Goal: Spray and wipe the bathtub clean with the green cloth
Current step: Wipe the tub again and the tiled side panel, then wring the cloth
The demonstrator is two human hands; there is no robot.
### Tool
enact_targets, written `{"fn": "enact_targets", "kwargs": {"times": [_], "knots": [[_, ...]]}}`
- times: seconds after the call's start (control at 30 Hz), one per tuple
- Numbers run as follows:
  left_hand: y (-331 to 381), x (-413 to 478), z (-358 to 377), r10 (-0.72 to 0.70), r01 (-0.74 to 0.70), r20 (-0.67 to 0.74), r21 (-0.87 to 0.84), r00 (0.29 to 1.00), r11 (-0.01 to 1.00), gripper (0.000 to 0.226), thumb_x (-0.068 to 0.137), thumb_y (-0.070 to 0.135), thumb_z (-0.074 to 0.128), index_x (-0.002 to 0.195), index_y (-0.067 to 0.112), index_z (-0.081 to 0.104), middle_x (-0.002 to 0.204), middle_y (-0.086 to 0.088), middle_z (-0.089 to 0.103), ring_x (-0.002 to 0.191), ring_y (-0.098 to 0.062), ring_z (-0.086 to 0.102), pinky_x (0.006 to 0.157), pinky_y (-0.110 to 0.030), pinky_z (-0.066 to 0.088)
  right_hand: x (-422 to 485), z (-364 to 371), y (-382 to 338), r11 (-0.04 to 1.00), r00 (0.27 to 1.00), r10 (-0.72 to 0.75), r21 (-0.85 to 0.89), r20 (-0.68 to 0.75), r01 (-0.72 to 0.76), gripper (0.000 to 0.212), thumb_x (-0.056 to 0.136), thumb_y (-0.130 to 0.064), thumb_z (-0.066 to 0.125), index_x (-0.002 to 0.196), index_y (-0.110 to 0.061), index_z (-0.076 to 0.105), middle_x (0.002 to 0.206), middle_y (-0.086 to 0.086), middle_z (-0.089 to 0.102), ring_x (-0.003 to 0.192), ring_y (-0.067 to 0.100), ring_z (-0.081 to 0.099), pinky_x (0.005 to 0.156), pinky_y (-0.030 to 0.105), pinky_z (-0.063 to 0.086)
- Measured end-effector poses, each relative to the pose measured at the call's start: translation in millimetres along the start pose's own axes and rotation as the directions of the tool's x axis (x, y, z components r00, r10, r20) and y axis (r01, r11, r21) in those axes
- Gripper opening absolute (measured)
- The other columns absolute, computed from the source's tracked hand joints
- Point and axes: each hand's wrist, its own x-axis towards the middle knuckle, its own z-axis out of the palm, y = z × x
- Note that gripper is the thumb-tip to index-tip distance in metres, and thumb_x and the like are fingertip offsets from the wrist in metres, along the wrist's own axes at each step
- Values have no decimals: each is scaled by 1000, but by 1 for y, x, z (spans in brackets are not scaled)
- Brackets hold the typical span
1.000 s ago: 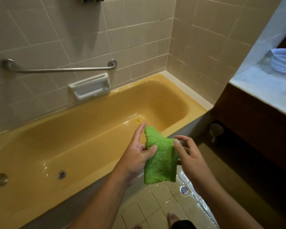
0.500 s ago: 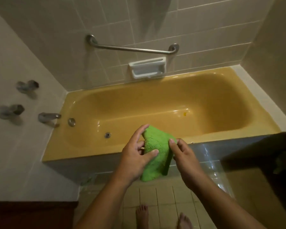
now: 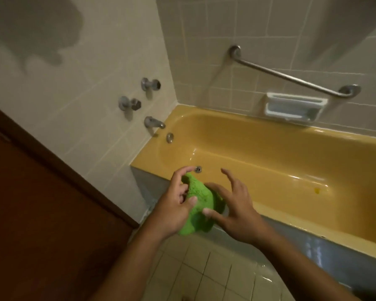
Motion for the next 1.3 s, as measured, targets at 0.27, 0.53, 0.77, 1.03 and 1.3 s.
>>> {"fn": "enact_targets", "kwargs": {"times": [0.27,0.53,0.77,1.03,1.3], "knots": [[-19,-7,-110,61,52,-189,537,980,842,59,99,29,68,145,47,36,98,0,65,93,-20,67,86,-47,59,60,88,-60,925,983,33,366,181,-99,31,93,-53,70,110,-28,66,95,-3,73,85,16,70,77,52,58],[-96,-6,-161,74,100,-344,461,936,882,53,106,37,53,156,33,35,149,1,42,131,-16,46,103,-38,48,107,148,-109,628,970,124,740,210,-241,36,101,-31,64,135,-34,50,106,0,77,90,26,77,65,36,61],[-121,35,-167,-23,96,-596,91,803,991,49,110,40,44,156,48,32,163,12,33,140,-2,37,99,-11,40,171,172,-115,689,948,109,665,297,-288,35,107,-39,51,139,-52,47,119,-14,73,106,12,73,90,45,63],[-174,128,-192,-347,60,-483,-514,804,856,54,88,74,48,140,76,34,164,16,35,141,-15,47,112,-55,47,265,223,-66,773,859,129,492,496,-401,43,105,-58,39,148,-63,35,135,-12,67,119,7,65,108,42,48],[-314,228,-215,-511,-68,-535,-732,673,677,47,106,38,53,143,65,43,156,9,45,135,-23,53,106,-60,49,385,317,44,961,909,130,174,396,-214,34,110,-39,45,142,-35,56,124,-10,72,114,-3,62,93,7,42]]}}
